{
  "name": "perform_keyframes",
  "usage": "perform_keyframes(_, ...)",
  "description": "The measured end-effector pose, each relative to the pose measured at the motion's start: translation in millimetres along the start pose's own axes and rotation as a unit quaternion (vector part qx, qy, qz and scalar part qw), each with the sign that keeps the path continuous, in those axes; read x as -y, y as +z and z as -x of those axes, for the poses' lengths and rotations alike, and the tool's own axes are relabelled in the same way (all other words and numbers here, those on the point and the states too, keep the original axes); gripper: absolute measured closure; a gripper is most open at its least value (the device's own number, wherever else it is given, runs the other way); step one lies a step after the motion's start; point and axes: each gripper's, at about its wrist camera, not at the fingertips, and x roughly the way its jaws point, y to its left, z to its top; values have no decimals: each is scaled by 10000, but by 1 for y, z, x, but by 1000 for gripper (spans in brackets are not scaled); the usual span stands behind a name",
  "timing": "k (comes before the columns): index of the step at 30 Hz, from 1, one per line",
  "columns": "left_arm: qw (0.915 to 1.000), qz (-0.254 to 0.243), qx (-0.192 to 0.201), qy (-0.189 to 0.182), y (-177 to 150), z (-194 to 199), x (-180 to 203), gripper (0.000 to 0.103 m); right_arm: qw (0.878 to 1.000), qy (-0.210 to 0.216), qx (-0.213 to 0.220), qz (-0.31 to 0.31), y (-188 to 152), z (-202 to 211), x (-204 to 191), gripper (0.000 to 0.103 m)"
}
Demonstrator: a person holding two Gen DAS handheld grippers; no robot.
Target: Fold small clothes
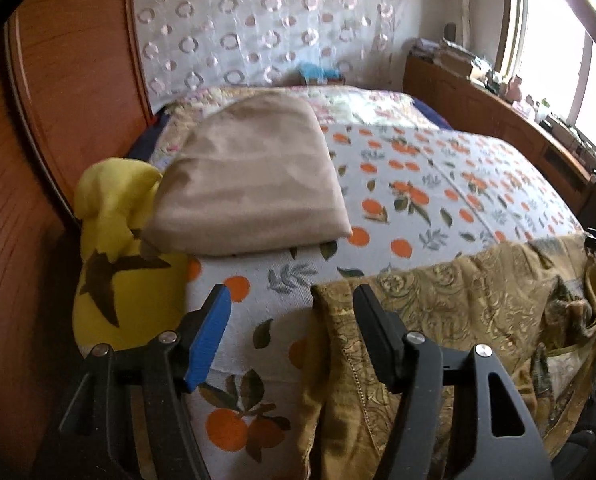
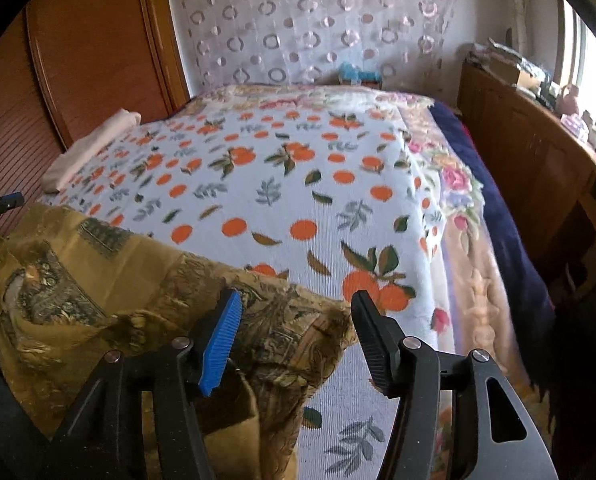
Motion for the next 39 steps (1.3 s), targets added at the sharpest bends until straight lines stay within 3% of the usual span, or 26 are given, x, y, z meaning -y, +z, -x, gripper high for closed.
perform_keyframes(8,9992,-121,-370,-106,-12,-19,8,38,9999,-106,-58,-59,0,-11,4,36)
perform_keyframes(19,9993,11,-327,-154,-15,-19,6,38,9997,-223,-12,81,-8,-17,0,30)
perform_keyframes(24,9984,-114,-415,-371,-13,-20,8,50,9997,-159,-76,142,-7,-17,1,31)
perform_keyframes(29,9967,-301,-553,-502,-7,-20,18,74,9993,86,-175,311,-6,-14,-4,58)
perform_keyframes(31,9961,-369,-561,-565,-8,-17,23,88,9987,295,-207,348,-6,-13,-6,81)
perform_keyframes(32,9963,-410,-527,-550,-9,-14,26,95,9984,381,-222,352,-5,-13,-5,86)
perform_keyframes(35,9973,-417,-203,-568,-11,7,34,98,9979,480,-155,398,-7,-8,-9,92)
perform_keyframes(39,9939,-174,751,-783,-8,78,38,98,9961,734,353,339,-6,28,-12,93)
